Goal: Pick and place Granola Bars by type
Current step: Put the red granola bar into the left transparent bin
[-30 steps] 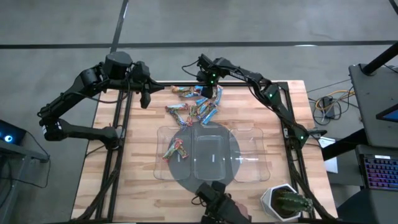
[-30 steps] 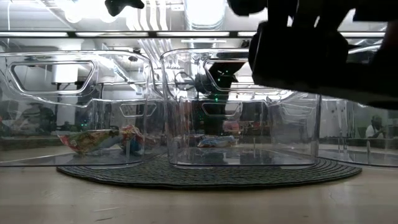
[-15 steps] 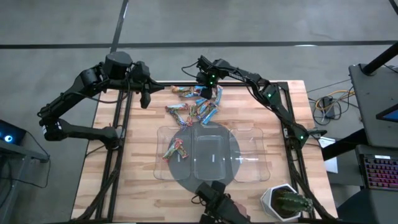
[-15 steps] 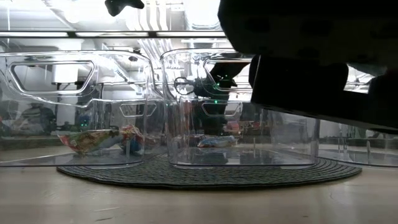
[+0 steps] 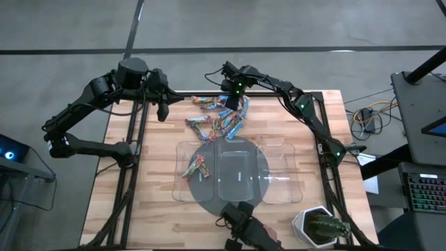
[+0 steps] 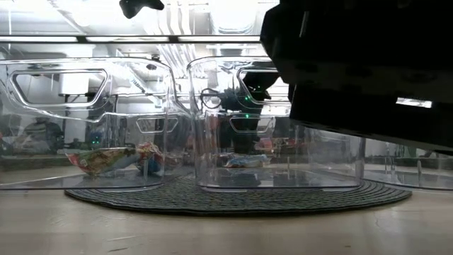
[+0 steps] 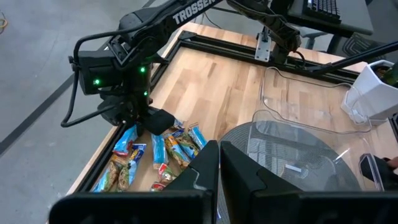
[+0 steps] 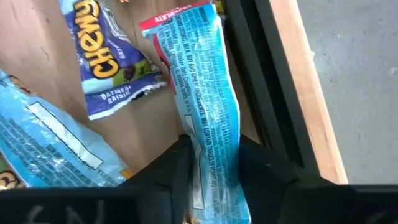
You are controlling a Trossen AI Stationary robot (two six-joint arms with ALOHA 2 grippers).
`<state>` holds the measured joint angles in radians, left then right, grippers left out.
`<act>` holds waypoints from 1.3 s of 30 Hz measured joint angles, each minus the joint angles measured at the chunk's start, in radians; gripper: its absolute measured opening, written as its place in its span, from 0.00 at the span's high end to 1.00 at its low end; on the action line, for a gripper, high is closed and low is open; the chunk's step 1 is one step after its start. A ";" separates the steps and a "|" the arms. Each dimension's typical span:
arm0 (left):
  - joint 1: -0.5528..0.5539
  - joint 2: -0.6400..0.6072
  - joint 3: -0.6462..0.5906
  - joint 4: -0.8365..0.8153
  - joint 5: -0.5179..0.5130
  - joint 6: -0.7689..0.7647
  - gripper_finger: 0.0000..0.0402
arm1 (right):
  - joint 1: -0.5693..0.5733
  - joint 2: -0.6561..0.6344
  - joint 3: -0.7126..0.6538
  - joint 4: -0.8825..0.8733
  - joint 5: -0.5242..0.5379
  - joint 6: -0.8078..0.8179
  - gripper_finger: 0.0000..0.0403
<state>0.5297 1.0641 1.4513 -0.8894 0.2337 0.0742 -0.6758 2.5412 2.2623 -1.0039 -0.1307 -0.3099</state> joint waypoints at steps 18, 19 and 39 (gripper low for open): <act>0.000 0.000 0.000 0.000 0.000 0.000 1.00 | 0.002 -0.006 0.015 -0.043 -0.001 0.022 0.88; 0.000 0.000 0.000 0.000 0.000 0.000 1.00 | 0.002 -0.009 0.025 -0.048 -0.001 0.022 0.89; 0.000 0.000 0.000 0.002 0.000 0.002 1.00 | 0.024 -0.140 0.093 -0.158 -0.015 -0.008 0.91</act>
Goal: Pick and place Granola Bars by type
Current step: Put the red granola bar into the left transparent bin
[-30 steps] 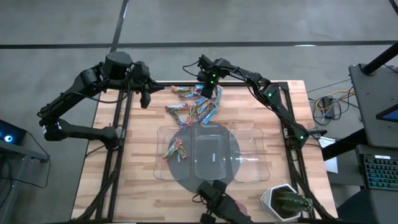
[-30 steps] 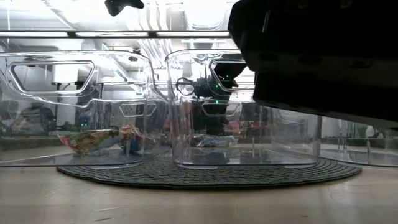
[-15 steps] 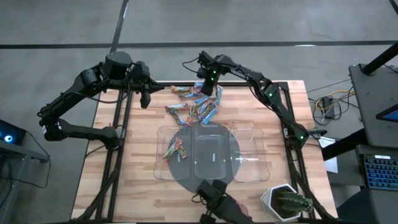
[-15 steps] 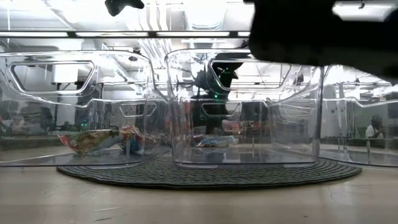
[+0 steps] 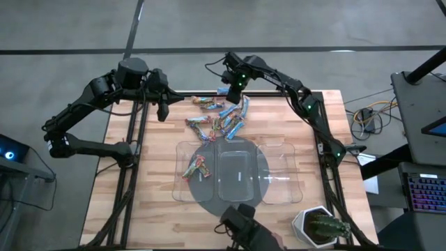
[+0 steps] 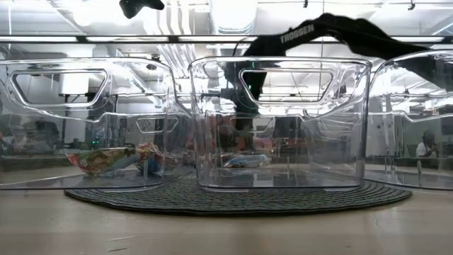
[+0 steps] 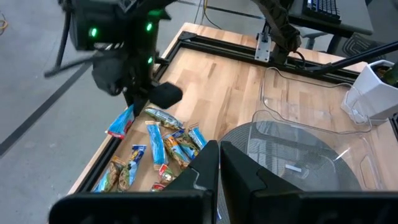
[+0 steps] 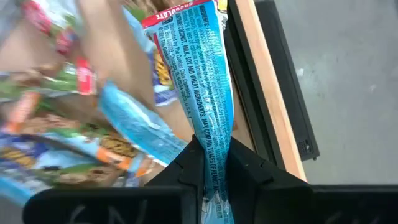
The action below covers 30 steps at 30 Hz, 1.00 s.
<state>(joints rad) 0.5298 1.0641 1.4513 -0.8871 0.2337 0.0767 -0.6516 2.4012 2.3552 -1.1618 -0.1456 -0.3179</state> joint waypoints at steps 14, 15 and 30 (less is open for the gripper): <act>-0.001 -0.010 0.000 0.067 0.022 -0.023 1.00 | 0.183 -0.191 0.001 -0.059 -0.069 0.001 0.91; -0.001 -0.019 0.000 0.091 0.035 -0.025 1.00 | 0.199 -0.202 0.001 -0.059 -0.069 0.005 0.91; -0.001 -0.250 0.013 -0.084 0.071 -0.087 1.00 | 0.378 -0.336 0.001 0.002 -0.123 0.179 0.91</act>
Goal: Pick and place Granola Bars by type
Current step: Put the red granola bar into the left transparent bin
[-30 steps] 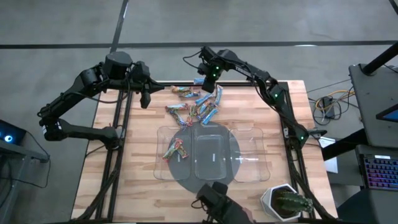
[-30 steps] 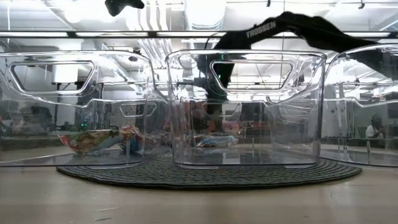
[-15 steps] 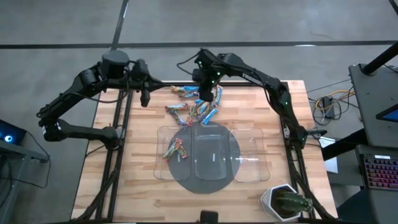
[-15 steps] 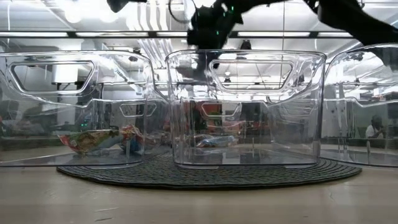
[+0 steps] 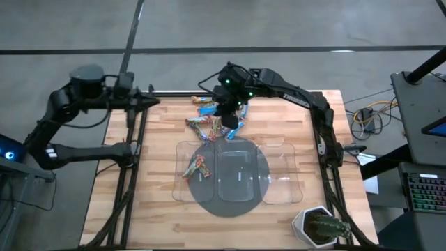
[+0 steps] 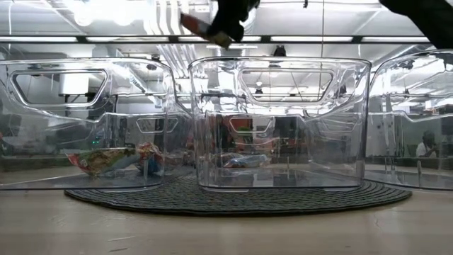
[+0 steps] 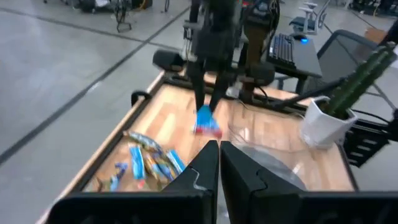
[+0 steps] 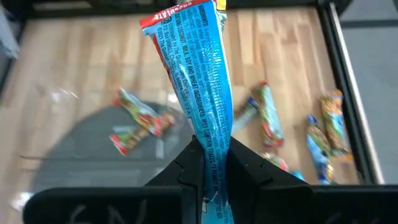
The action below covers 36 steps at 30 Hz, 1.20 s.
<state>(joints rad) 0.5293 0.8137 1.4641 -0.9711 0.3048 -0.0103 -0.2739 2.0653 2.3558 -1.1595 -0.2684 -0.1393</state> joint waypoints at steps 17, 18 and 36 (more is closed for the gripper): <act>0.000 -0.071 0.086 -0.425 0.022 -0.026 1.00 | 0.155 0.065 0.000 0.104 -0.002 0.171 0.91; 0.000 -0.073 0.086 -0.433 0.022 -0.026 1.00 | 0.159 0.073 0.000 0.110 -0.002 0.184 0.91; 0.000 -0.065 0.069 -0.505 0.009 0.037 1.00 | 0.198 0.204 0.000 0.198 0.002 0.279 0.91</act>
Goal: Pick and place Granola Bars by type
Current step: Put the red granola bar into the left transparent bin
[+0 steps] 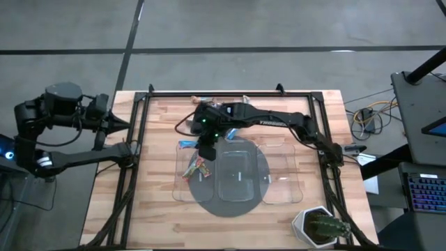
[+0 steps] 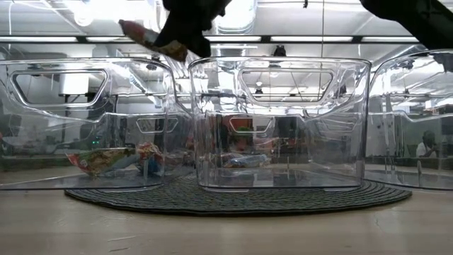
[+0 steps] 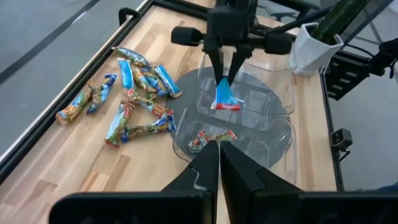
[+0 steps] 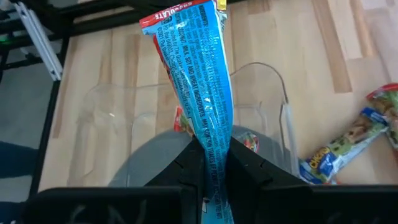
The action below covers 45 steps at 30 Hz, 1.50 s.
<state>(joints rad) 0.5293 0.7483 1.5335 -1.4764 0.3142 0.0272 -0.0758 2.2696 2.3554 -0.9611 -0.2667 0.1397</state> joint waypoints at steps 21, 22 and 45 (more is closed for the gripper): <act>0.000 0.002 -0.004 0.001 0.000 -0.001 1.00 | 0.011 0.051 -0.001 0.008 0.001 -0.024 0.90; 0.000 0.002 -0.004 0.001 0.000 -0.001 1.00 | 0.013 0.051 -0.001 0.008 0.000 -0.029 0.90; 0.000 0.002 -0.004 0.002 0.000 -0.009 1.00 | 0.020 0.149 -0.004 0.007 -0.003 -0.019 0.90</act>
<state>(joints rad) 0.5297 0.7498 1.5291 -1.4742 0.3141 0.0177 -0.0563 2.4191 2.3513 -0.9540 -0.2699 0.1204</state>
